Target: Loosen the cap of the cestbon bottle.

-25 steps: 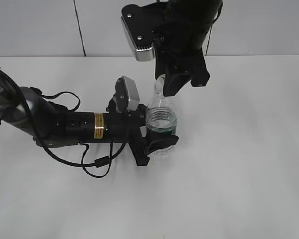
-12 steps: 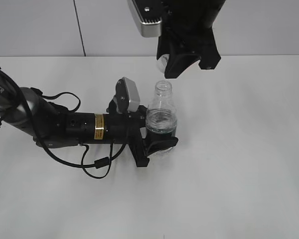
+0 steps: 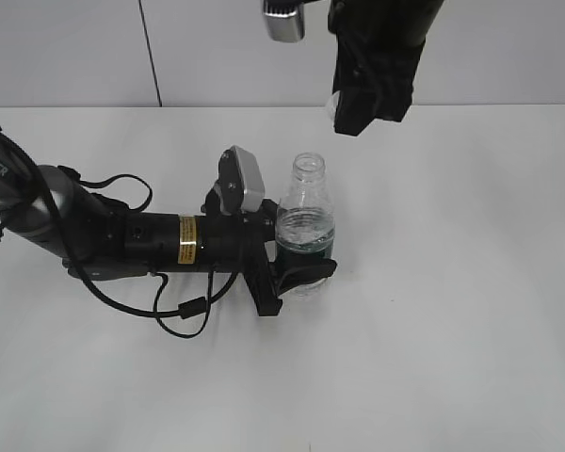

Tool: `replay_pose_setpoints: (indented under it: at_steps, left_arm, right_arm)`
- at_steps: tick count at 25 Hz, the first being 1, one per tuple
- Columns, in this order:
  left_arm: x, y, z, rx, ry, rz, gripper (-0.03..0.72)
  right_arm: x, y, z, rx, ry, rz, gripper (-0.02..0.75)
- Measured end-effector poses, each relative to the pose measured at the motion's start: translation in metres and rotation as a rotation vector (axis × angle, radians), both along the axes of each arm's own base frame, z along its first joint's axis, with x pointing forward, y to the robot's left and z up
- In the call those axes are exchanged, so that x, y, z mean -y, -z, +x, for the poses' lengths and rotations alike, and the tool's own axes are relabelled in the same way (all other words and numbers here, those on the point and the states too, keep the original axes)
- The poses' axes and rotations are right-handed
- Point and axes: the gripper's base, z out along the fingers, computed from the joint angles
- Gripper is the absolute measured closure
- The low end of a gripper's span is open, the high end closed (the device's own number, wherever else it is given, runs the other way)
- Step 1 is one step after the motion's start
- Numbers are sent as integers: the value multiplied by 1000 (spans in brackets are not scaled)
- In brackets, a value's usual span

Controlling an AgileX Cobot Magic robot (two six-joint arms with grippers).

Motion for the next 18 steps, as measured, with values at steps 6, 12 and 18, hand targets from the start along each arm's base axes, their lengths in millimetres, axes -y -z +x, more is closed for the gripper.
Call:
replay_pose_setpoints:
  at_steps: [6, 12, 18]
  left_arm:
    - [0, 0, 0, 0, 0, 0, 284]
    - [0, 0, 0, 0, 0, 0, 284]
    - [0, 0, 0, 0, 0, 0, 284]
  right_arm:
    - [37, 0, 23, -9, 123, 15, 447]
    - [95, -1, 49, -53, 358, 92, 448]
    - [132, 8, 58, -118, 609, 131, 448]
